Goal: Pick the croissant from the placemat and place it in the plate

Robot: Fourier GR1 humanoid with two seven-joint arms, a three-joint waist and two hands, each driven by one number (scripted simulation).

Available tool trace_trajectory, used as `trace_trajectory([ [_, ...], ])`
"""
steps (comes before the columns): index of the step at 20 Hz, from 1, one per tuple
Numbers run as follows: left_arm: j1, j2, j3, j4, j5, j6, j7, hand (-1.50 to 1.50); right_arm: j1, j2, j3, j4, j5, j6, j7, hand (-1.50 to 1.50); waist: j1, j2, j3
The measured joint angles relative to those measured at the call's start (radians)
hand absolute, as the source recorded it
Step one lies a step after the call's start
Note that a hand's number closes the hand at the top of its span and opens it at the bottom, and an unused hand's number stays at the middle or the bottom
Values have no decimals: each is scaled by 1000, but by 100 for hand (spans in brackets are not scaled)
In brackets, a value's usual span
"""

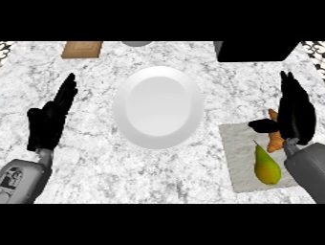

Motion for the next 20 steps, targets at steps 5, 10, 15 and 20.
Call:
trace_trajectory([
  [5, -18, 2, 15, 15, 4, -15, 1, 0, -50, -39, 7, -97, -34, 279, 223, -150, 3, 1, 0],
  [10, -4, -14, 11, 7, -9, -17, -6, 0, -71, -71, -26, -191, -102, 472, 335, -150, 11, 4, 2],
  [15, -2, -23, 24, 4, -21, -35, -9, 0, -61, -55, -74, -187, -122, 539, 351, -150, 19, 8, 3],
  [20, 11, -31, 37, -15, -37, -49, -1, 0, -35, -40, -121, -153, -125, 583, 330, -150, 24, 9, 4],
])
